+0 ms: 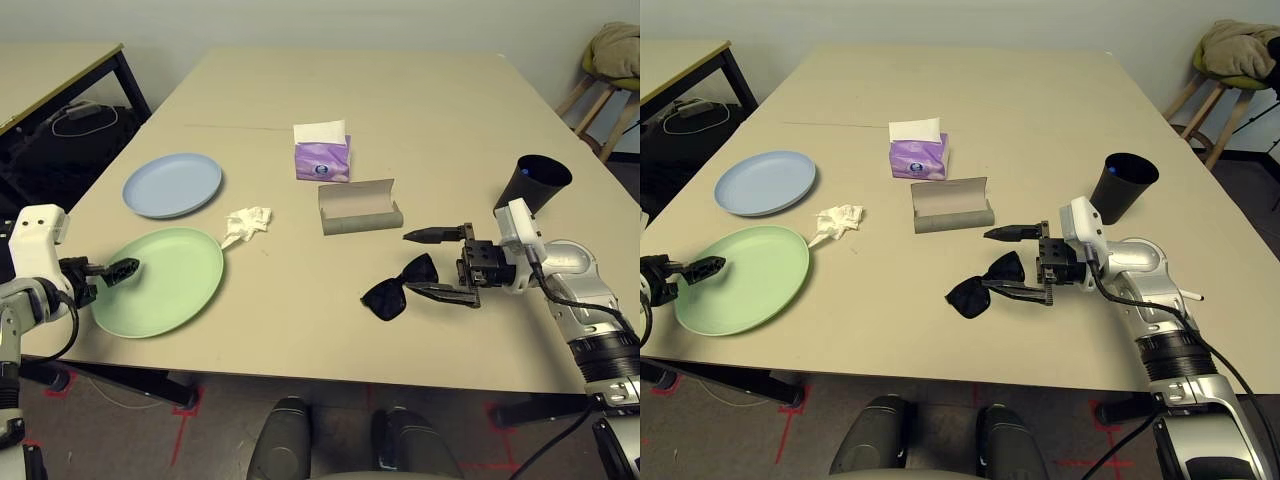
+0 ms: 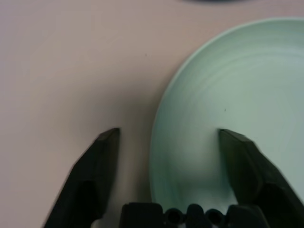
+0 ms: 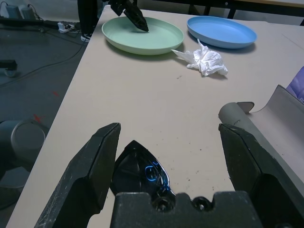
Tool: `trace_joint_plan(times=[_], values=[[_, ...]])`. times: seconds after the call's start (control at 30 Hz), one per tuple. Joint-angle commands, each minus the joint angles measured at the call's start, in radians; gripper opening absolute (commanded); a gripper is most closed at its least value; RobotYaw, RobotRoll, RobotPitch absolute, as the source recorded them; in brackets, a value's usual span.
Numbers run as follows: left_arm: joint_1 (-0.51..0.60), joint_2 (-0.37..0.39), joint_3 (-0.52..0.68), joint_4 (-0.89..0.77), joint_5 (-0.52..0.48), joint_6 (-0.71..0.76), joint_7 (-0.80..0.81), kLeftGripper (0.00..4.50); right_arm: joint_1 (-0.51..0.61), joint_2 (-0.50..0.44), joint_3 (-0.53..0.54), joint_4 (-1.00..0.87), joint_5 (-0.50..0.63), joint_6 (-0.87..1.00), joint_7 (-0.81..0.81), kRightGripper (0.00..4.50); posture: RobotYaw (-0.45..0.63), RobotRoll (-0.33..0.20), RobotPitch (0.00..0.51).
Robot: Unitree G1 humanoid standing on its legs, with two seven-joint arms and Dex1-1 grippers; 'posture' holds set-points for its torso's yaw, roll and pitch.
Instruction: Organize and tidy the items on the table.
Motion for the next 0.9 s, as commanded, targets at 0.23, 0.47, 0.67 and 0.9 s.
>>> trace_joint_plan(times=[0.23, 0.47, 0.67, 0.9], values=[[-0.005, 0.012, 0.004, 0.019, 0.016, 0.007, -0.013, 0.43, 0.010, -0.001, 0.006, -0.012, 0.000, -0.015, -0.005, 4.50, 0.27, 0.000, 0.059], [-0.015, 0.007, 0.020, 0.018, 0.008, 0.027, -0.020, 0.03, 0.007, -0.002, 0.009, -0.008, -0.006, -0.023, -0.006, 4.50, 0.27, 0.000, 0.058], [-0.036, -0.018, 0.067, 0.016, -0.024, 0.080, 0.012, 0.03, -0.001, -0.003, 0.008, -0.007, -0.007, -0.021, -0.007, 4.50, 0.27, 0.000, 0.056], [-0.049, -0.067, 0.167, -0.074, -0.071, 0.190, 0.097, 0.03, -0.001, -0.005, 0.008, -0.019, -0.007, -0.015, -0.016, 4.50, 0.26, 0.000, 0.054]])
